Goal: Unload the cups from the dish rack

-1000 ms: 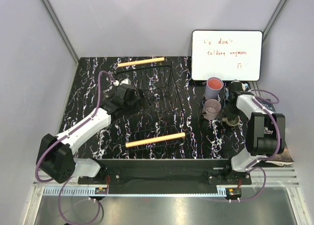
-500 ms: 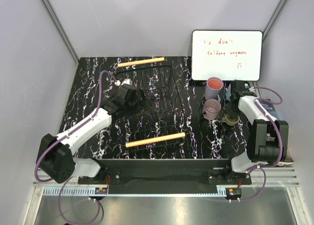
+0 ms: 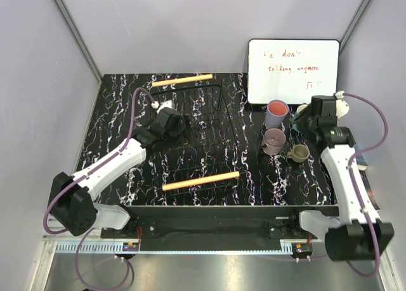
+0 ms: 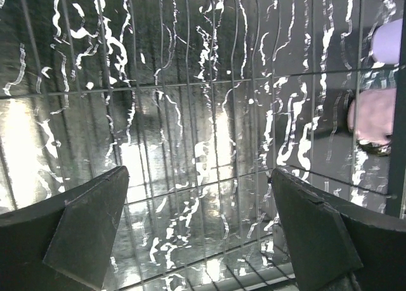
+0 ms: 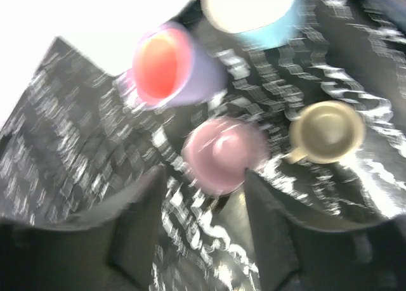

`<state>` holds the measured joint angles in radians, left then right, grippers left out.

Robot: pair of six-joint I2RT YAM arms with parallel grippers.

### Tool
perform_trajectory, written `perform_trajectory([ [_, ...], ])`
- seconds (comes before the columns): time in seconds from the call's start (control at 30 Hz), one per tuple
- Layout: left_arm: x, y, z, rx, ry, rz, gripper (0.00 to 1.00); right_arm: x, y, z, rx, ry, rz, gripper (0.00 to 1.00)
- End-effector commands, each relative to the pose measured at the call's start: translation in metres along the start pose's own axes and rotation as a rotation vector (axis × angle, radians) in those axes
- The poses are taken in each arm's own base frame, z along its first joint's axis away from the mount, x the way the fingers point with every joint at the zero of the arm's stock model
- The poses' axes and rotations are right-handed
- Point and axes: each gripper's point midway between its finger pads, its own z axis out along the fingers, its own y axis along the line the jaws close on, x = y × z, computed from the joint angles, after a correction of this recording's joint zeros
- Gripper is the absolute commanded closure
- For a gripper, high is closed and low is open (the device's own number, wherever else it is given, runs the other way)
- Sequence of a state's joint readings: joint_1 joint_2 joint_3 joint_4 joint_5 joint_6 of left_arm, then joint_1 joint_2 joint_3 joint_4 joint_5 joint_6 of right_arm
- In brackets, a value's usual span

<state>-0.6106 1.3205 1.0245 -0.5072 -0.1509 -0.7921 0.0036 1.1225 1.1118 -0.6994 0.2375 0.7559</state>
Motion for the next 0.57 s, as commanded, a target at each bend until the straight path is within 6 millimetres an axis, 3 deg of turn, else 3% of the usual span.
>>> perform_trajectory([
  [0.0, -0.021, 0.006, -0.016, -0.126, -0.083, 0.130, 0.01, -0.001, 0.060, -0.074, -0.313, -0.085, -0.144, 0.35],
  [0.1, -0.021, 0.018, -0.028, -0.213, -0.086, 0.206, 0.01, 0.001, 0.078, -0.100, -0.400, -0.125, -0.219, 0.23],
  [0.2, -0.023, 0.025, -0.041, -0.227, -0.118, 0.232, 0.01, 0.022, 0.098, -0.113, -0.493, -0.103, -0.291, 0.12],
  [0.37, -0.029, 0.029, -0.058, -0.220, -0.170, 0.256, 0.01, 0.069, 0.125, -0.108, -0.563, -0.053, -0.417, 0.00],
  [0.5, -0.040, 0.030, -0.069, -0.220, -0.224, 0.257, 0.01, 0.093, 0.153, -0.101, -0.600, -0.027, -0.503, 0.00],
  [0.53, -0.044, 0.029, -0.074, -0.214, -0.240, 0.253, 0.01, 0.091, 0.160, -0.105, -0.616, -0.043, -0.518, 0.00],
])
